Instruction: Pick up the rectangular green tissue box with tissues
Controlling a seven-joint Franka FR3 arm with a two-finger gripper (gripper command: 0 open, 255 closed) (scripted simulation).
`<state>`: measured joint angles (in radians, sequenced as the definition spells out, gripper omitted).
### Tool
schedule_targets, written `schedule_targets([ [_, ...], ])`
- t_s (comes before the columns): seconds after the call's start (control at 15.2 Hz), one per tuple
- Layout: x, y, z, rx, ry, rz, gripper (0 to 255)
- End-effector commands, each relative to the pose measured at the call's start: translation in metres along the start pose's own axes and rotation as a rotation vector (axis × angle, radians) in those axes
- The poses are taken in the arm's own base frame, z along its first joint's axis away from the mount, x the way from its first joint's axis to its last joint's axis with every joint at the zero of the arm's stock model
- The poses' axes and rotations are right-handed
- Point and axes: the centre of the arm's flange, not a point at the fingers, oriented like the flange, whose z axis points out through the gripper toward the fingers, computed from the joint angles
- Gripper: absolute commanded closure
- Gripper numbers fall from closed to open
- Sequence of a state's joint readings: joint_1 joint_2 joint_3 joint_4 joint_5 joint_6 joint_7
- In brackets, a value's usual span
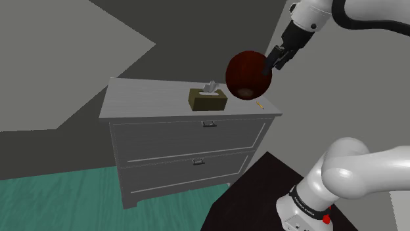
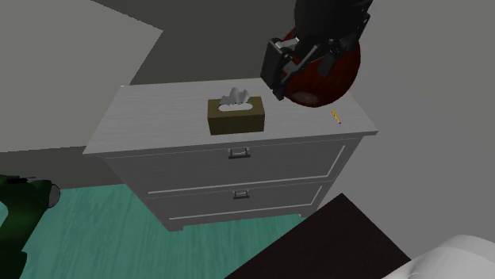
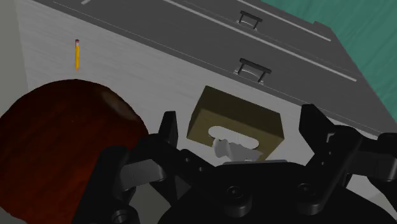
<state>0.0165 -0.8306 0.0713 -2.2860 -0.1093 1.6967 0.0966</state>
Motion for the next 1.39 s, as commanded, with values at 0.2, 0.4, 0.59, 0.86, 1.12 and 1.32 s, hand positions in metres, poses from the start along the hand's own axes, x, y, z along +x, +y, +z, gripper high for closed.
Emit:
schedule_targets([
  [0.2, 0.022, -0.011, 0.028, 0.033, 0.005, 0.131, 0],
  [0.4, 0.045, -0.020, 0.056, 0.066, 0.009, 0.261, 0],
  [0.59, 0.069, -0.027, 0.083, 0.099, 0.014, 0.392, 0],
  [0.86, 0.103, -0.033, 0.119, 0.143, 0.020, 0.566, 0],
  [1.12, 0.138, -0.034, 0.154, 0.187, 0.026, 0.740, 0],
  [1.32, 0.164, -0.032, 0.181, 0.220, 0.031, 0.871, 0],
])
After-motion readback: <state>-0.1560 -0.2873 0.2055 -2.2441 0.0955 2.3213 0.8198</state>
